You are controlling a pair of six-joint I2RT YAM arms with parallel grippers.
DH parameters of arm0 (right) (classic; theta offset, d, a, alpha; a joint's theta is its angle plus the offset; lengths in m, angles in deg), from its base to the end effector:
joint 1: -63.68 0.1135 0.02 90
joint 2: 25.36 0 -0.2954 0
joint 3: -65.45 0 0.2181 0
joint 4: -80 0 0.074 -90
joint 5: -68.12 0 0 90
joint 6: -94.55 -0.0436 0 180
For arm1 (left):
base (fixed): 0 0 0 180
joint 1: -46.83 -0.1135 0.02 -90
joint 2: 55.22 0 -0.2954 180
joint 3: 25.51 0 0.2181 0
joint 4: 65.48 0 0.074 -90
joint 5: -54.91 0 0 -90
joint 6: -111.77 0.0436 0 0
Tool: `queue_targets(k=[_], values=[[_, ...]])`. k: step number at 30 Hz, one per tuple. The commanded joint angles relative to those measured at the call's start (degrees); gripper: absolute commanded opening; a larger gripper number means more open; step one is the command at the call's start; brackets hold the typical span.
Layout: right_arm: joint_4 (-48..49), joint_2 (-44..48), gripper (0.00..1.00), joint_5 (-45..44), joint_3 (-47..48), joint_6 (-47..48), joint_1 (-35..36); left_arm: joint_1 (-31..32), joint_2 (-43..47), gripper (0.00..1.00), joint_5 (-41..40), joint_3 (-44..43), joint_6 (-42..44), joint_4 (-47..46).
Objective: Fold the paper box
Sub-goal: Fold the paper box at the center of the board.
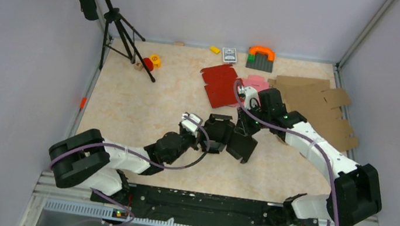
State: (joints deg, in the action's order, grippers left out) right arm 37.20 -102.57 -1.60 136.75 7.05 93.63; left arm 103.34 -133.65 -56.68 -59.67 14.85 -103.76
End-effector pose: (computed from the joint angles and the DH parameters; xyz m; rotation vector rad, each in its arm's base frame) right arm 0.2068 0.1366 0.2928 -0.8422 2.3040 0.6440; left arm 0.1408 -0.1837 0.2387 0.4400 1.6364 -0.5198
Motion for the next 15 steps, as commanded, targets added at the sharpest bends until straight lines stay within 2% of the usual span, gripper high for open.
queue_targets(k=[1, 5, 8, 11, 15], values=[[-0.43, -0.81, 0.14, 0.28, 3.92, -5.27, 1.51, 0.51, -0.68, 0.00, -1.01, -1.49, -0.17, 0.26], [-0.41, -1.29, 0.11, -2.40, 4.85, -6.68, 3.58, 0.46, -0.31, 0.00, -2.36, -3.85, -1.75, 5.02], [-2.17, -2.41, 0.02, -2.76, 6.59, -6.55, 3.62, 0.53, 1.04, 0.00, -4.06, -6.50, -4.01, 11.98], [-2.71, -2.39, 0.00, -3.25, 7.34, -7.96, 3.77, 0.48, 2.14, 0.00, -3.94, -7.65, -5.36, 14.81], [1.26, -0.29, 0.00, -7.00, 5.14, -12.46, 5.31, 0.48, 1.32, 0.00, -3.49, -8.39, -8.37, 16.08]])
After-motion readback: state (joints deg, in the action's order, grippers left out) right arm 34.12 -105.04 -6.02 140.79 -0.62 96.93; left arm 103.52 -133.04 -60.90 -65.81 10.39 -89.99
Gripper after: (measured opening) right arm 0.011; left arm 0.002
